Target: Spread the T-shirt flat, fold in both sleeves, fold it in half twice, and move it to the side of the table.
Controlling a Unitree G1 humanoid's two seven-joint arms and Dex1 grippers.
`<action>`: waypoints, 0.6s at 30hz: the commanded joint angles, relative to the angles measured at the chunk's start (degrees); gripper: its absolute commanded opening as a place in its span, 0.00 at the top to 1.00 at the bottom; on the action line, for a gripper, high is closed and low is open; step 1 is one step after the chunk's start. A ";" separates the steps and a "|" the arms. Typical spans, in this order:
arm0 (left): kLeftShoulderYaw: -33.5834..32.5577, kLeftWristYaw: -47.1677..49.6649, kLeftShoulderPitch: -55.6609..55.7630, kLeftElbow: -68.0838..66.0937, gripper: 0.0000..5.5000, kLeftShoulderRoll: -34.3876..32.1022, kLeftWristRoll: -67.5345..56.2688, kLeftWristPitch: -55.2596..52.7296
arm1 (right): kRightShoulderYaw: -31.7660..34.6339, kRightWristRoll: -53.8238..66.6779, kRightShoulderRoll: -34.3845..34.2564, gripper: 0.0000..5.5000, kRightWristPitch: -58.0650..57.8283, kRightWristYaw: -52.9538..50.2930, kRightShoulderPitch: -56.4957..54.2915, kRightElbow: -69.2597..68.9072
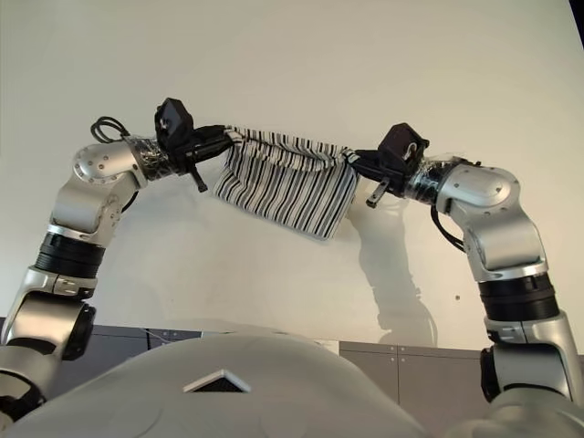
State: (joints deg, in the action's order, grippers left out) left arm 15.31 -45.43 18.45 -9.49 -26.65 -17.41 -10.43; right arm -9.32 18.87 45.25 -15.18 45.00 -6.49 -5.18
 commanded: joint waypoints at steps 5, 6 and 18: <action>-4.99 2.88 5.74 -9.86 0.65 3.07 3.50 2.57 | 3.52 -2.19 -3.54 0.68 0.89 -0.81 -3.36 1.48; -5.65 5.22 6.30 -12.47 0.63 2.91 5.34 3.41 | 4.34 -0.35 -4.83 0.65 -0.38 -1.03 -4.13 -0.19; -27.51 40.43 -4.94 8.38 0.59 19.02 -4.67 -9.83 | -12.05 -15.72 -25.75 0.61 -9.65 -19.40 -4.51 10.28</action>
State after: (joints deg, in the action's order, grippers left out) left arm -10.95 -8.70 14.61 -4.85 -10.95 -19.94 -17.26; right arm -22.42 4.86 20.95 -20.76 29.04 -11.19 1.92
